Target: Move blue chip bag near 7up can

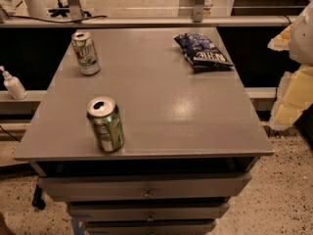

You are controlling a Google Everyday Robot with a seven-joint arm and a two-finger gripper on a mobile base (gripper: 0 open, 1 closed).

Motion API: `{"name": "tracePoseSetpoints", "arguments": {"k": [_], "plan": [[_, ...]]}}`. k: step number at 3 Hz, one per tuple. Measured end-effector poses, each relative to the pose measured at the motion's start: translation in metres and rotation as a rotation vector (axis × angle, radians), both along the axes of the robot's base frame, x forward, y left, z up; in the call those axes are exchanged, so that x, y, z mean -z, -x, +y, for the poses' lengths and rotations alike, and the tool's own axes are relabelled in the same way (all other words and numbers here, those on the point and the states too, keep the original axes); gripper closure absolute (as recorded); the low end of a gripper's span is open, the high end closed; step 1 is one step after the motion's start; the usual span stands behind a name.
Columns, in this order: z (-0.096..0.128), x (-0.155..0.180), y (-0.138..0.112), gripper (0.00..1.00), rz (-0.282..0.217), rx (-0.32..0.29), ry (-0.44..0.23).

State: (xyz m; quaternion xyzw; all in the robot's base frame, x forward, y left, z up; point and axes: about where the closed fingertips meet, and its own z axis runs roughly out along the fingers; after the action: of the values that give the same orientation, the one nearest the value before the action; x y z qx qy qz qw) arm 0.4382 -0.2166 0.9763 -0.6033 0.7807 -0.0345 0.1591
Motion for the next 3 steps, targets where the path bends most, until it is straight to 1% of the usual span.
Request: {"name": "tracePoseSetpoints", "arguments": {"k": [1, 2, 3], "plan": [[0.0, 0.0, 0.0, 0.0, 0.0, 0.0, 0.0], [0.006, 0.008, -0.014, 0.0, -0.022, -0.006, -0.012], [0.013, 0.029, -0.049, 0.0, -0.053, -0.032, -0.046]]}}
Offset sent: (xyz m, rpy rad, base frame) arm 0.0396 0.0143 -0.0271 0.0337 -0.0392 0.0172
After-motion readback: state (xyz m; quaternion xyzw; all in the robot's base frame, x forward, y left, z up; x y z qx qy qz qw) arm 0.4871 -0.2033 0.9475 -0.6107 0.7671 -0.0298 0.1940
